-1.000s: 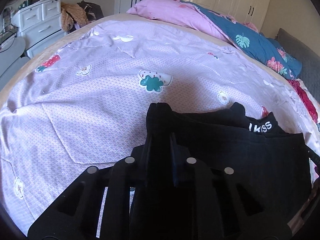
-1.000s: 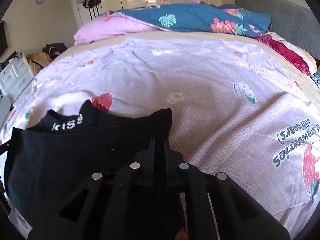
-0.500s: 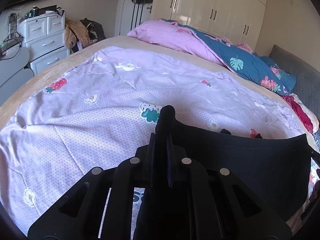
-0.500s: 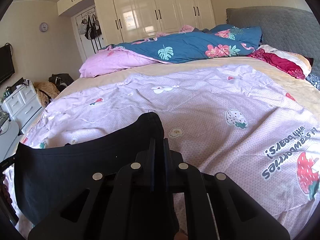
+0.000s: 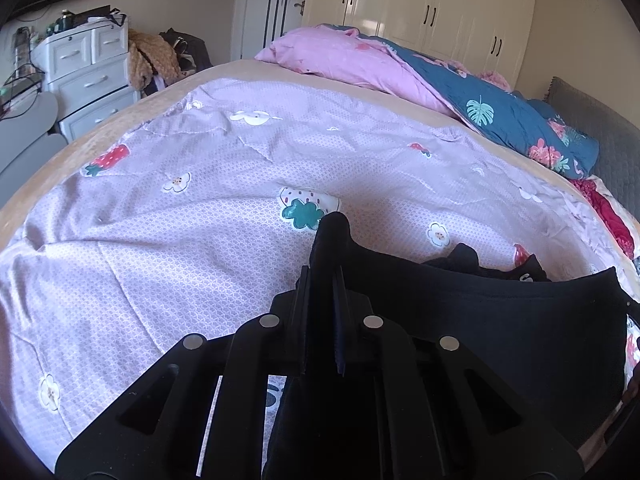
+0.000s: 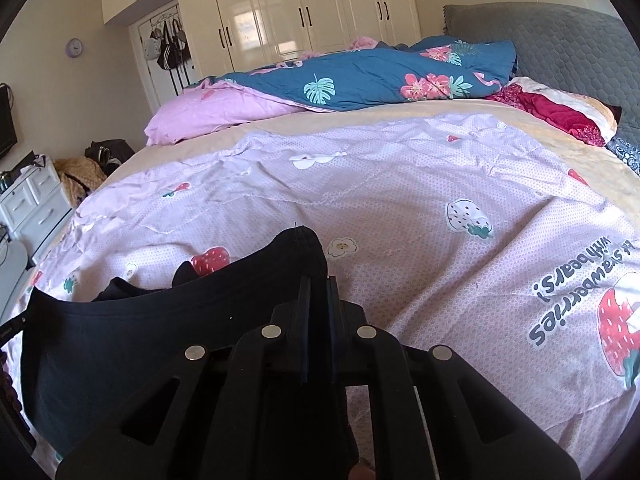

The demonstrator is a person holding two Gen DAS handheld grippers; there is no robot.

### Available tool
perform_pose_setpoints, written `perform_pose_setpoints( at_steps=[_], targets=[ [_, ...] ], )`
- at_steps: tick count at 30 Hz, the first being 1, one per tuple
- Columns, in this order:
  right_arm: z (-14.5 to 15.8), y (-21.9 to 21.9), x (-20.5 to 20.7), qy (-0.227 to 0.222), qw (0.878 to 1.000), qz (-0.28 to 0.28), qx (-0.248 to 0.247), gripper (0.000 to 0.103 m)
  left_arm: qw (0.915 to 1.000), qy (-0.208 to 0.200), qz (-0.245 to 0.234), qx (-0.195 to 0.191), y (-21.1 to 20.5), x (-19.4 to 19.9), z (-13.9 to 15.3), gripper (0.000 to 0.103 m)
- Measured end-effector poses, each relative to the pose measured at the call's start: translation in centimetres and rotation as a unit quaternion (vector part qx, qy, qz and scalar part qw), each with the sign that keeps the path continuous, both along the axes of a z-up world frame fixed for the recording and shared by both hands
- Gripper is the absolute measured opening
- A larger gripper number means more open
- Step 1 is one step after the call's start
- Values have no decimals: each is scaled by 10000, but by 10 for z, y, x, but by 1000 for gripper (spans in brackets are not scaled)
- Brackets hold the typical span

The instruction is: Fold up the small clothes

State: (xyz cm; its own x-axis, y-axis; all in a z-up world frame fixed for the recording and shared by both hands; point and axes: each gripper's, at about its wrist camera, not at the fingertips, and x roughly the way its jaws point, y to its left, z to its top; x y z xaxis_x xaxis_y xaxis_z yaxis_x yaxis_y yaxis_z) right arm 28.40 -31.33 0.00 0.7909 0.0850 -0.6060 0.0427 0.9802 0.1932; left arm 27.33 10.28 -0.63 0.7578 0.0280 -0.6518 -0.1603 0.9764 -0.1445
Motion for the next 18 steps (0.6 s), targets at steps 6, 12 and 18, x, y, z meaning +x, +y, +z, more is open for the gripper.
perform_pose_setpoints(
  at_steps=[6,12,18],
  targets=[
    [-4,1,2,74,10000,-27,-33,6,10000,25,-19,52,-2,0,-1,4],
    [-6,1,2,99,9999,-33,-51,7,10000,58,4,64,-3,1,-3,5],
    [-15,-1,5,281,9994,-201,-84,16,9999,120,98,27,1,0,-6,13]
  ],
)
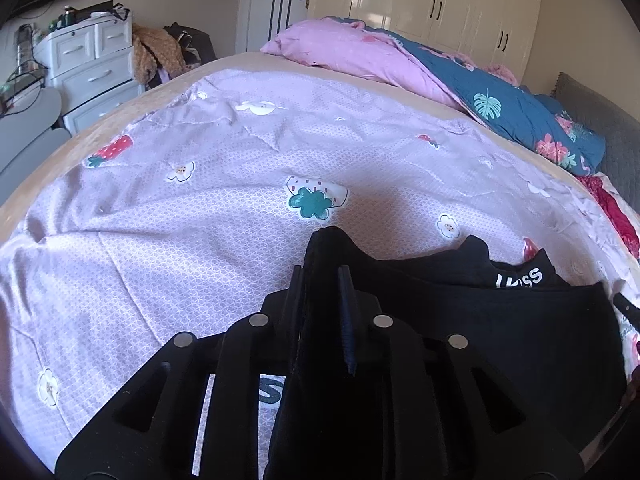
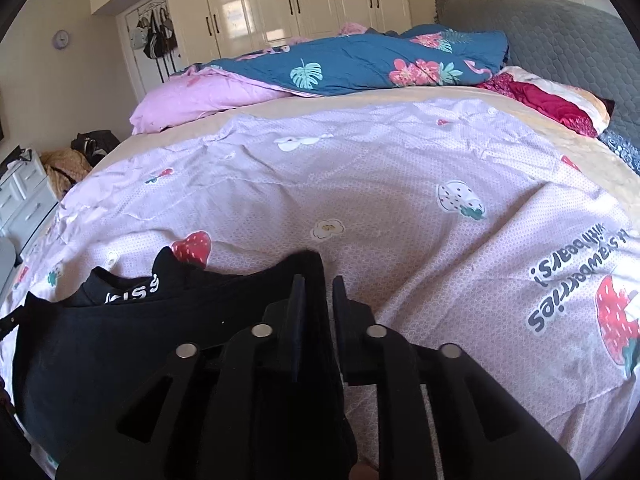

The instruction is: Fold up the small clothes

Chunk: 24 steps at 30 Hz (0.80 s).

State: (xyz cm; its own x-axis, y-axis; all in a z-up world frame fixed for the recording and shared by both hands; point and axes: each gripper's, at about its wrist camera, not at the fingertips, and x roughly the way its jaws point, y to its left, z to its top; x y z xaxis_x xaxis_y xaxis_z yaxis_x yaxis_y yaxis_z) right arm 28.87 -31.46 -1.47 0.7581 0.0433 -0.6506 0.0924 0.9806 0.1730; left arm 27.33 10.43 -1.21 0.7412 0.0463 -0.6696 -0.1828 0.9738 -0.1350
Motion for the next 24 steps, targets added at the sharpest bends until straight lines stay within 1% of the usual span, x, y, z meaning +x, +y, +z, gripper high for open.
perform_pose_setpoints(
  at_steps=[1,2,4,5,6,7,8,9,11,12,13,17,24],
  targets=[
    [0,-1,0,3,10000,-9,4,21,10000,-13,14,9,1,0,1,20],
    [0,-2,-1,5,10000,-23,9,29,10000,-25,27,16,1,-1,2,25],
    [1,-4,-2,-7,10000,-49,49,38,10000,-50,45,-16,3,-2,4,39],
    [2,-5,-3,-8,10000,-54,81,40,10000,-66,64,-18,3,-3,6,43],
    [3,-5,-3,-6,9999,-51,100,44,9999,-75,88,-16,4,-4,7,52],
    [4,-6,-5,-17,9999,-54,123,47,9999,-86,116,-34,5,-6,9,66],
    [5,-7,-5,-27,9999,-66,135,54,9998,-112,134,-55,6,-8,11,73],
    [7,-7,-6,-42,9998,-76,165,59,9998,-138,153,-60,7,-10,13,80],
    [9,-10,-9,-52,9996,-66,265,65,9997,-168,157,-35,8,-12,17,84],
    [10,-10,-10,-55,9995,-61,292,68,9997,-176,159,-20,8,-14,18,89],
    [11,-10,-11,-63,9995,-51,301,69,9997,-180,167,-6,9,-16,19,92],
    [15,-9,-16,-87,9997,1,236,74,9998,-157,125,22,9,-23,23,93],
    [22,-9,-24,-161,9997,49,176,76,9998,-122,31,130,3,-38,28,94]
  ],
)
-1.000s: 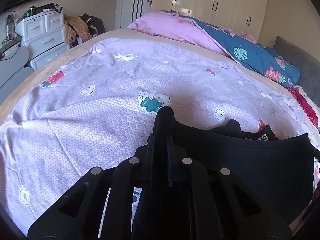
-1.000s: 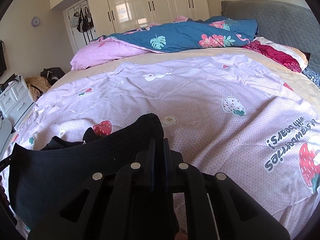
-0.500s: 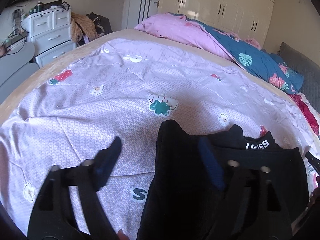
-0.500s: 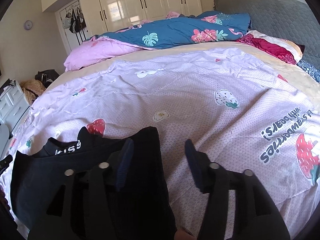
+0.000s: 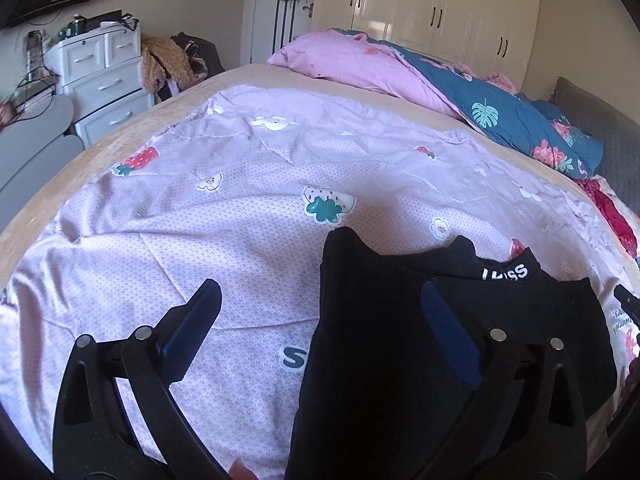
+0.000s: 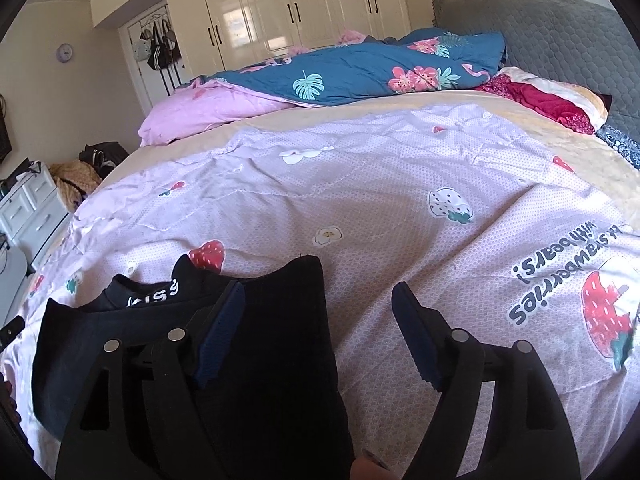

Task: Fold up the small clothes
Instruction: 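Lay the folded shirt down and open both tools, then grasp the shirt edge with the left tool and straighten it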

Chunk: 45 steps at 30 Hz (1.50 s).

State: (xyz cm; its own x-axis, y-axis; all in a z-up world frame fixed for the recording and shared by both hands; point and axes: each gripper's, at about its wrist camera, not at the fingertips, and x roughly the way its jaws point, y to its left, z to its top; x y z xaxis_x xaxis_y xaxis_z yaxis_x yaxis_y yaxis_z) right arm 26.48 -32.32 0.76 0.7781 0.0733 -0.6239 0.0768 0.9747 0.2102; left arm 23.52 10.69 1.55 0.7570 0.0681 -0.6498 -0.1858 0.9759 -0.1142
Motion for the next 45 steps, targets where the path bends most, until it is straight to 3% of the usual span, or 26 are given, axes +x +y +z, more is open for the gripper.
perform_pose_setpoints(
  at_steps=[2,22,30,36,41,43,44,45],
  targets=[
    [2,1,-3,-32,10000,13,-20,80,10000,-22,-45,41,-4,-4,3,94],
    [13,0,-40,-121,9999,47,50,80,9997,-177,-132,102,-10,-45,16,94],
    [-9,0,-61,204,9995,199,-145,80,9987,89,-225,-441,7,-60,-2,93],
    [-23,-8,-73,427,9987,240,167,80,9908,482,-286,-1230,22,-66,-30,93],
    [-32,-3,-78,583,9974,369,193,80,9854,748,-265,-1505,24,-63,-48,80],
    [-35,-1,-78,640,9968,400,244,76,9827,833,-268,-1632,24,-61,-54,62],
    [-36,-1,-77,653,9965,433,278,70,9816,878,-290,-1671,22,-60,-57,55],
    [-37,-1,-77,662,9962,471,326,62,9807,909,-333,-1698,20,-59,-59,43]
  ],
)
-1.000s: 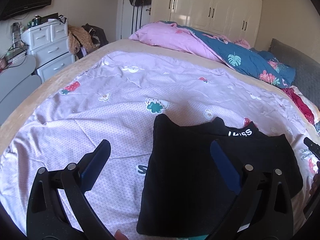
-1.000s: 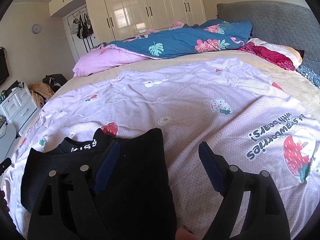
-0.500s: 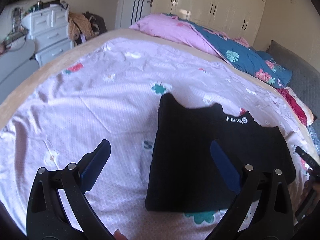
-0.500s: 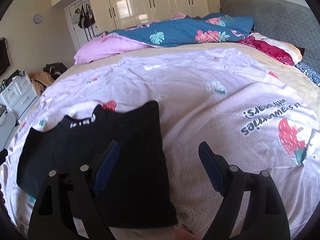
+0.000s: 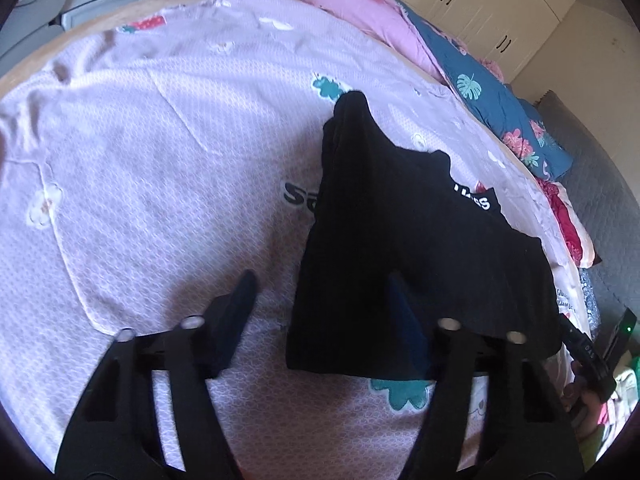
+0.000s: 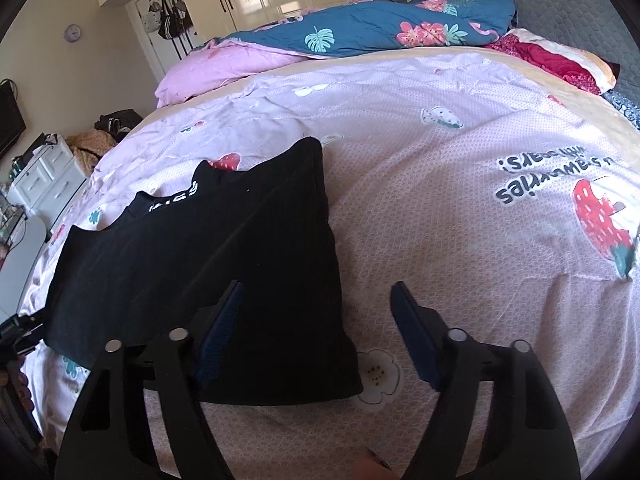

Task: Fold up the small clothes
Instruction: 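Grasp the shirt edge with the left tool and straighten it, then open the left tool and release the shirt edge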

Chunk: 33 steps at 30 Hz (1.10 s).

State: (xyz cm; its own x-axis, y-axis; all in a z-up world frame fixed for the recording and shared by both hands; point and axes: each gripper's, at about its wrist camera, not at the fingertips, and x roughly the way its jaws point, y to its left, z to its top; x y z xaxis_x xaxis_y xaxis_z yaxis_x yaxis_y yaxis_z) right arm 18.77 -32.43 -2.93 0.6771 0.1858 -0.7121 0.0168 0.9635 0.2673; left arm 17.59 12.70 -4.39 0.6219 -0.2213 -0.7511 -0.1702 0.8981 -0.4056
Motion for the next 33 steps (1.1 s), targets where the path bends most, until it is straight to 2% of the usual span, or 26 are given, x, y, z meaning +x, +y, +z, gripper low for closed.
perform_pose_setpoints(
  at_steps=[1,2,3,4,8,13,20,26,33],
  targets=[
    [-1,0,1,9,10000,16,24,56,10000,9,-50,-37,-2,1,-2,28],
    [-2,0,1,38,10000,46,60,36,10000,10,-83,-52,-5,0,-2,22],
    [-3,0,2,56,9999,63,86,5,9999,-23,-93,36,-7,0,-1,14],
    [-3,-2,0,44,9999,43,102,6,9998,-76,-120,170,-10,-1,2,8],
    [3,-9,-9,-99,9999,-57,107,6,9991,-120,-157,370,-12,-6,5,8],
    [-8,-11,-8,187,9996,-191,59,6,9986,87,-156,499,-13,-6,-1,8],
    [-4,-1,-13,130,9989,-251,-387,10,9966,-3,-226,787,-21,-11,5,8],
    [0,-1,-20,35,9976,-352,-593,26,9960,-30,-231,861,-23,-14,8,8],
    [4,-3,-29,-65,9963,-517,-689,55,9953,-107,-226,935,-26,-21,12,18]
  ],
)
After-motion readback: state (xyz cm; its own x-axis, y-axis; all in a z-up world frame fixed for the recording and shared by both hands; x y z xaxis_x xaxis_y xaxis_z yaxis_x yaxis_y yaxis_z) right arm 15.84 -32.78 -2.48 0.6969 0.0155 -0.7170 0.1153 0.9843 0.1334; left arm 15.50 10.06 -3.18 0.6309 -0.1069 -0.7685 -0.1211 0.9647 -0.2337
